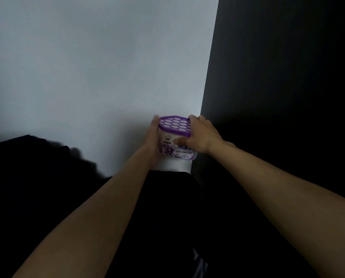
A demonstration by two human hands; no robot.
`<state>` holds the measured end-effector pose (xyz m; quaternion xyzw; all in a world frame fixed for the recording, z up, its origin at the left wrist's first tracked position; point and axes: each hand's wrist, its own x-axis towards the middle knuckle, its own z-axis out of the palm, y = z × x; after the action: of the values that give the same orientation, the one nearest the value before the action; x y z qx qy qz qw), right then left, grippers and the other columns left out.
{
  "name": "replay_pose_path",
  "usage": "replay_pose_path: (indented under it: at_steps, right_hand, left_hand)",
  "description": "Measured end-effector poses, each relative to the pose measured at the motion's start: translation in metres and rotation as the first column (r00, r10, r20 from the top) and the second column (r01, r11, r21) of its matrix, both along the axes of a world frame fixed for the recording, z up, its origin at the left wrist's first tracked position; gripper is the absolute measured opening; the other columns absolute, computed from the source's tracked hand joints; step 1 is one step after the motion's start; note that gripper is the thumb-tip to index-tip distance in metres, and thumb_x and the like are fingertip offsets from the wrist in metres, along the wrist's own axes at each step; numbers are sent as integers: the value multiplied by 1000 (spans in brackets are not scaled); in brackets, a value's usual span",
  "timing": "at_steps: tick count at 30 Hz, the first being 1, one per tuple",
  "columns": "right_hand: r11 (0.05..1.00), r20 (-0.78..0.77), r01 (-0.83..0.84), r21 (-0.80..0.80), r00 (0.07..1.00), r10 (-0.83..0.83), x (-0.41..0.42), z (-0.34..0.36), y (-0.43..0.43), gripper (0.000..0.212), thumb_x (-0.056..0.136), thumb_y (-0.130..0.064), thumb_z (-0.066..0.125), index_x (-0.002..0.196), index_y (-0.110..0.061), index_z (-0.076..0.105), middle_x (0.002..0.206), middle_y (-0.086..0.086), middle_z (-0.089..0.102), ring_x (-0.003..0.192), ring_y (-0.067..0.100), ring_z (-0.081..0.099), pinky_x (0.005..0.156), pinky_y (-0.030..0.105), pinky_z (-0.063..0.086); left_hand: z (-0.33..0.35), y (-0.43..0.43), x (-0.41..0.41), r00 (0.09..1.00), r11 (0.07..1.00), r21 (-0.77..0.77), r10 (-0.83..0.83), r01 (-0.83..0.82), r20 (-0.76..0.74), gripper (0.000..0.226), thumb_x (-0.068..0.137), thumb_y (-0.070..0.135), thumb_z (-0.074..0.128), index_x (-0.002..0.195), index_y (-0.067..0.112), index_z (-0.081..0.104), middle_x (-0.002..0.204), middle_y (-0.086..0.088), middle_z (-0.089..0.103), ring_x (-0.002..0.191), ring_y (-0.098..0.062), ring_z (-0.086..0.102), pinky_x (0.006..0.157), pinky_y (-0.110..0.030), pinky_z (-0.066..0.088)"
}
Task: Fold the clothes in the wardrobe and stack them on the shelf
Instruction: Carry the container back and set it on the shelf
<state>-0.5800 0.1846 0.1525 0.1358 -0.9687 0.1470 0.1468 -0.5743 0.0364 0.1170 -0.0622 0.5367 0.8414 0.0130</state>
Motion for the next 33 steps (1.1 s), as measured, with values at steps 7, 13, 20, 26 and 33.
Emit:
replay_pose_path:
  at_steps: [7,13,20,26,33]
  right_hand:
    - [993,47,51,107,997,-56,-42,-69,-4,91,69,-59,81,137,-14,39,136,12,45,126,31,43,95,43,46]
    - [995,161,33,89,986,-48,-65,-107,-4,94,69,-59,81,141,-16,39,135,11,46,126,31,45,98,43,46]
    - [990,172,-9,138,985,-15,-69,-132,-1,89,73,-59,78,140,-13,42,134,12,50,124,31,50,102,40,45]
    - [977,124,8,212,992,-35,-68,-136,2,82,79,-62,71,136,-10,46,135,14,55,122,33,51,104,39,40]
    - [968,175,-53,245,985,10,-56,-117,-1,81,81,-50,75,144,-16,37,141,10,50,128,30,49,106,41,41]
  left_hand:
    - [-99,-11,-18,961,655,-712,-82,253,265,24,101,19,46,99,3,65,96,-16,69,76,-21,63,72,-27,50]
    - [-133,-14,-21,975,432,-874,-113,224,194,57,88,15,70,136,-3,47,124,-15,59,110,-24,59,78,-22,43]
    - [-137,-21,-27,980,564,-811,-193,152,50,43,82,-10,53,120,8,61,117,-18,68,90,-22,63,73,-28,51]
    - [-137,-18,-26,977,564,-809,-204,164,56,54,78,-14,51,124,12,60,117,-15,67,98,-25,64,83,-36,55]
    - [-137,-15,-25,980,605,-784,-195,140,25,38,87,-11,55,123,-1,61,110,-11,67,80,-8,64,60,-11,45]
